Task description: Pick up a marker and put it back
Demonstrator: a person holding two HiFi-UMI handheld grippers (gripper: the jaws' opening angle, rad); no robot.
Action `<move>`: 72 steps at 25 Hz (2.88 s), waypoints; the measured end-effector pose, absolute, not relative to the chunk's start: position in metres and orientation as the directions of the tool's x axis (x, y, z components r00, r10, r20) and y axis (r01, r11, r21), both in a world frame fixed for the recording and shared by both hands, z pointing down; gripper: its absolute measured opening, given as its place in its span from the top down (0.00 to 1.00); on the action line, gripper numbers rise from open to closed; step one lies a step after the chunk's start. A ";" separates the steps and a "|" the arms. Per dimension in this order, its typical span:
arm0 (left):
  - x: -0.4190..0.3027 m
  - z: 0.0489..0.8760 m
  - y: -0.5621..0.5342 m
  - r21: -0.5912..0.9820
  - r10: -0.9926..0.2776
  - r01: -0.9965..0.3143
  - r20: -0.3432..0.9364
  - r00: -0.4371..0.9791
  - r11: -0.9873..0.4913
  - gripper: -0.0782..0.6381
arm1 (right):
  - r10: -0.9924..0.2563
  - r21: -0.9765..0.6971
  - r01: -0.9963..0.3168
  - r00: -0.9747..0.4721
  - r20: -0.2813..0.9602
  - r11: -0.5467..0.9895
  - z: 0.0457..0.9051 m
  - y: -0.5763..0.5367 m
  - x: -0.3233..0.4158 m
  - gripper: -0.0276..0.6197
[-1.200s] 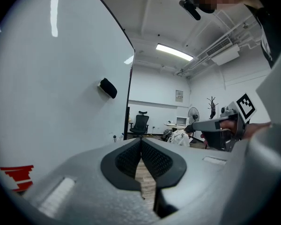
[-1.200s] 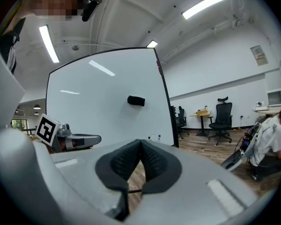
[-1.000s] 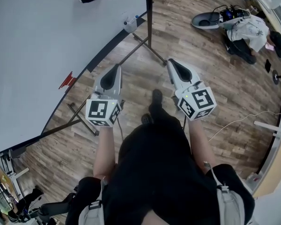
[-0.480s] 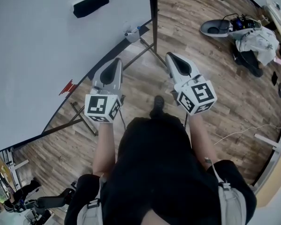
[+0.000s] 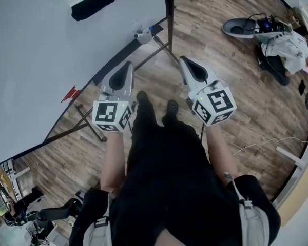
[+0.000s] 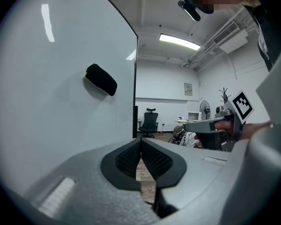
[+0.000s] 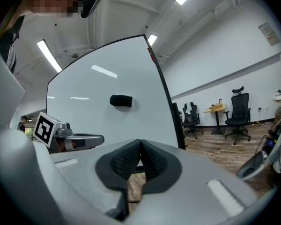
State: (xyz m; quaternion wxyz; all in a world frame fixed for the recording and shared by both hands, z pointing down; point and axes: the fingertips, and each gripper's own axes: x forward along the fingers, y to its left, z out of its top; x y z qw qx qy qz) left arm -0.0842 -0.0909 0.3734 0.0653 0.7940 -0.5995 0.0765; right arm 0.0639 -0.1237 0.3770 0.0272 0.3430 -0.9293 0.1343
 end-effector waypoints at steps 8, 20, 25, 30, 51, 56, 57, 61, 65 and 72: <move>-0.103 0.390 -0.131 0.002 -0.925 -0.953 0.243 0.293 -0.302 0.87 | -0.654 -0.254 -0.670 -0.740 0.155 0.698 0.384 -0.153 0.045 0.95; -0.127 0.433 -0.189 0.044 -0.879 -0.928 0.306 0.365 -0.370 0.87 | -0.690 -0.219 -0.716 -0.697 0.194 0.662 0.379 -0.196 0.016 0.95; -0.133 0.455 -0.206 0.061 -0.854 -0.917 0.343 0.390 -0.394 0.87 | -0.710 -0.209 -0.739 -0.673 0.205 0.640 0.383 -0.212 0.012 0.95; -0.132 0.474 -0.220 0.063 -0.830 -0.902 0.370 0.418 -0.426 0.87 | -0.727 -0.202 -0.762 -0.648 0.228 0.616 0.389 -0.221 0.013 0.95; -0.123 0.507 -0.255 0.041 -0.757 -0.851 0.436 0.486 -0.523 0.75 | -0.785 -0.179 -0.825 -0.565 0.253 0.536 0.388 -0.232 0.023 0.95; -0.118 0.511 -0.258 0.028 -0.748 -0.842 0.445 0.493 -0.538 0.75 | -0.793 -0.176 -0.834 -0.552 0.257 0.523 0.387 -0.229 0.028 0.95; -0.117 0.512 -0.259 0.027 -0.747 -0.842 0.447 0.492 -0.539 0.75 | -0.793 -0.176 -0.834 -0.551 0.258 0.522 0.387 -0.228 0.029 0.95; -0.118 0.514 -0.260 0.024 -0.750 -0.845 0.448 0.487 -0.534 0.75 | -0.792 -0.176 -0.833 -0.553 0.260 0.524 0.387 -0.227 0.029 0.95; -0.120 0.514 -0.261 0.017 -0.756 -0.851 0.451 0.475 -0.525 0.77 | -0.791 -0.175 -0.833 -0.553 0.263 0.525 0.386 -0.225 0.030 0.95; -0.123 0.505 -0.258 0.005 -0.779 -0.864 0.431 0.456 -0.503 0.78 | -0.786 -0.174 -0.827 -0.563 0.256 0.535 0.385 -0.223 0.033 0.95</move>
